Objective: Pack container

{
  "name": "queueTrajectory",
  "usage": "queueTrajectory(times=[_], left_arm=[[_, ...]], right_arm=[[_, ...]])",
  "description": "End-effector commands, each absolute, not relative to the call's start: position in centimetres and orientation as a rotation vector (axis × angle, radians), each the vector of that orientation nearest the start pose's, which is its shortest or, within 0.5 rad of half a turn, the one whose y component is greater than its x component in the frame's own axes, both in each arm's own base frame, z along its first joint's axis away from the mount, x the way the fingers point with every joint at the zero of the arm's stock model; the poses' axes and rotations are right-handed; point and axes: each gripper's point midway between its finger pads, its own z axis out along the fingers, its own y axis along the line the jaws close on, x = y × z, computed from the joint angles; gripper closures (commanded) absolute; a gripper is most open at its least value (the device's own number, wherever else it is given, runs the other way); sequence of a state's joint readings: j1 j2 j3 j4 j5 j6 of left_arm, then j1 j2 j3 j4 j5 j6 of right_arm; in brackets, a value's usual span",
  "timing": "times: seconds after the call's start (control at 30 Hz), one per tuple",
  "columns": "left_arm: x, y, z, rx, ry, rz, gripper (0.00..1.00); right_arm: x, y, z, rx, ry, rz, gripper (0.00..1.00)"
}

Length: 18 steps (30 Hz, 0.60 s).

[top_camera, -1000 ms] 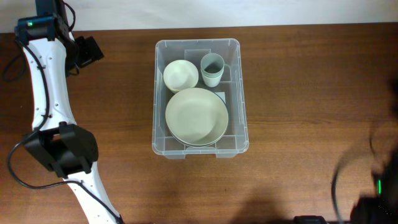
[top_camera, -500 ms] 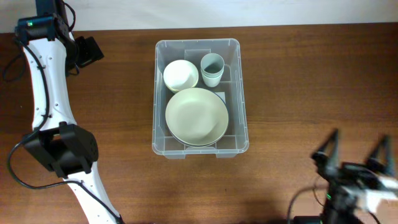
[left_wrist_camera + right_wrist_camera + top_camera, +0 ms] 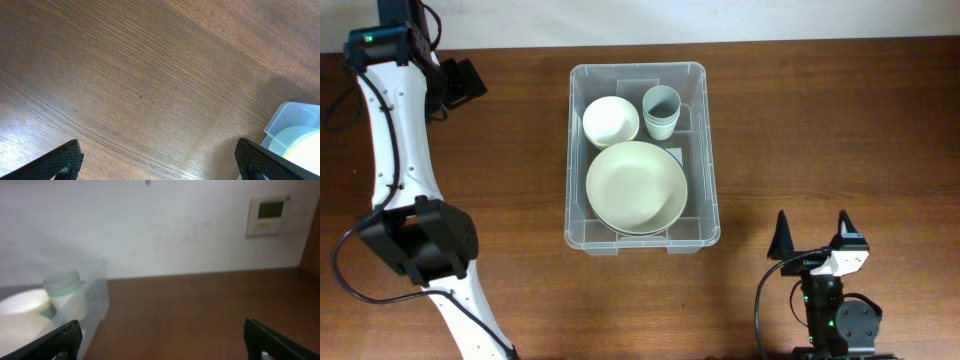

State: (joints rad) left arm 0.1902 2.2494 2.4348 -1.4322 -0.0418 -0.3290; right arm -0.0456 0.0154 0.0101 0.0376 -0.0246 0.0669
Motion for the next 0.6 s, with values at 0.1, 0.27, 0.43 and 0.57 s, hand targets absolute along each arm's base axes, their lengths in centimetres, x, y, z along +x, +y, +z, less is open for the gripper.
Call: queueTrajectory(times=[0.1,0.27,0.43,0.57], left_arm=[[48.5,10.3,19.5,-0.723,2.707,0.038,0.01],[48.5,10.3,19.5,-0.723,2.707,0.038,0.01],[48.5,10.3,19.5,-0.723,2.707,0.038,0.01],[48.5,10.3,19.5,-0.723,2.707,0.038,0.01]], right_arm=[[24.6,-0.9,16.1,0.073,1.628,0.026,0.01],[24.6,-0.9,15.6,0.074,1.645,0.026,0.01],[24.6,-0.9,15.6,0.074,1.645,0.026,0.01],[24.6,-0.9,15.6,0.074,1.646,0.026,0.01]])
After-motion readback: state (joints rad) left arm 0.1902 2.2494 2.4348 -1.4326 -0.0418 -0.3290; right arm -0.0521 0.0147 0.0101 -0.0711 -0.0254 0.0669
